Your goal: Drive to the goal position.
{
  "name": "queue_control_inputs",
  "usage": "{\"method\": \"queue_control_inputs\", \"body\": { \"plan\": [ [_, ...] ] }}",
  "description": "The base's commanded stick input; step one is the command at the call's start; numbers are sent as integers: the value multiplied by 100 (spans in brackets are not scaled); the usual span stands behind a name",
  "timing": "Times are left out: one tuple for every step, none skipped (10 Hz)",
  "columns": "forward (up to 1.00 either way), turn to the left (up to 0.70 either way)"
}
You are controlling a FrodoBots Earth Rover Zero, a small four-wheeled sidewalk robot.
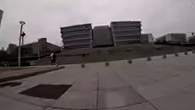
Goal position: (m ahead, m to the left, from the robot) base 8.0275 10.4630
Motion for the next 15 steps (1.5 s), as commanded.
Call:
{"method": "queue_control_inputs", "body": {
  "plan": [
    [70, 0],
    [70, 0],
    [70, 0],
    [70, 0],
    [70, 0],
    [70, 0],
    [70, 0],
    [70, 0],
    [70, 0],
    [70, 0],
    [70, 0],
    [70, 0],
    [70, 0],
    [70, 0],
    [70, 0]
  ]
}}
